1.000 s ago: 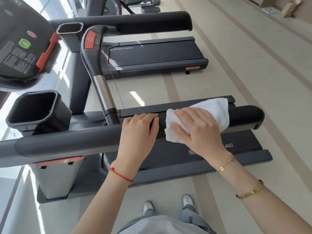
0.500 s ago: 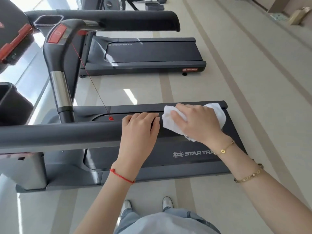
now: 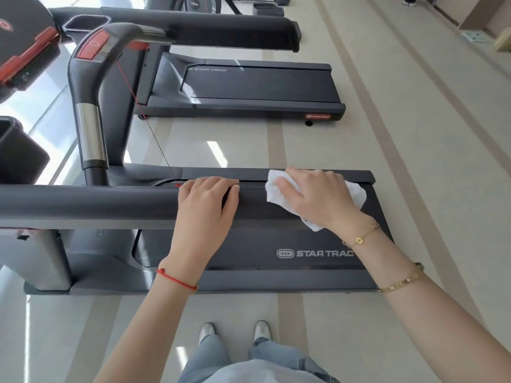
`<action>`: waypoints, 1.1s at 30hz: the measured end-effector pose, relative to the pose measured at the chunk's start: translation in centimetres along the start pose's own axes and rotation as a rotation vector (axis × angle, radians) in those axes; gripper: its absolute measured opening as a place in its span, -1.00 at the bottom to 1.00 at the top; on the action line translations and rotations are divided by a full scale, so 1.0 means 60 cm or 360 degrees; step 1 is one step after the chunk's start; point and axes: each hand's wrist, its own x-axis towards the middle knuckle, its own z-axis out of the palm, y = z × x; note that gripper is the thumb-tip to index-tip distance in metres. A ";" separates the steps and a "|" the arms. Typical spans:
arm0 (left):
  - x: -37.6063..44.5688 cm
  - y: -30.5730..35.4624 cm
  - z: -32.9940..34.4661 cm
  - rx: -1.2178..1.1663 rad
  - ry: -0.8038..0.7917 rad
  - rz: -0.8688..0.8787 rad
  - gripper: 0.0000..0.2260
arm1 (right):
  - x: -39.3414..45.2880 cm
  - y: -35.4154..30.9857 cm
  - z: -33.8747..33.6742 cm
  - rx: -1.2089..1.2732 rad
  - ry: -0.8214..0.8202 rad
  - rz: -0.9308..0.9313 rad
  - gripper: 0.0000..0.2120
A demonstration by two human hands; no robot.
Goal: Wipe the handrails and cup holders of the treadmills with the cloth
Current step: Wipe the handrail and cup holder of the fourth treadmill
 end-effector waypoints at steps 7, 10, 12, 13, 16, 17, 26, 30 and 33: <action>-0.002 -0.058 -0.034 0.0044 0.0048 -0.0103 -0.80 | 0.019 -0.094 0.015 -0.0089 0.0072 -0.0226 -0.72; -0.001 -0.099 -0.055 0.0040 0.0046 -0.0101 -0.79 | 0.025 -0.135 0.027 -0.0099 0.0097 -0.0272 -0.72; -0.001 -0.131 -0.073 0.0047 0.0036 -0.0100 -0.79 | 0.030 -0.168 0.035 -0.0126 0.0123 -0.0284 -0.68; -0.001 -0.148 -0.082 0.0049 0.0032 -0.0088 -0.80 | 0.033 -0.186 0.039 -0.0138 0.0139 -0.0282 -0.65; -0.003 -0.202 -0.110 0.0018 0.0044 -0.0026 -0.83 | 0.046 -0.243 0.053 -0.0166 0.0203 -0.0277 -0.60; -0.004 -0.218 -0.118 0.0012 0.0047 -0.0012 -0.84 | 0.050 -0.262 0.058 -0.0183 0.0220 -0.0282 -0.60; -0.008 -0.346 -0.192 0.0018 0.0027 0.0052 -0.85 | 0.091 -0.423 0.094 -0.0197 0.0260 -0.0273 -0.58; -0.010 -0.384 -0.214 -0.0047 -0.0011 0.0075 -0.84 | 0.092 -0.458 0.095 -0.0077 0.0124 -0.0255 -0.57; -0.011 -0.397 -0.222 -0.0097 -0.0042 0.0105 -0.84 | 0.090 -0.459 0.081 0.0125 0.0000 -0.0295 -0.59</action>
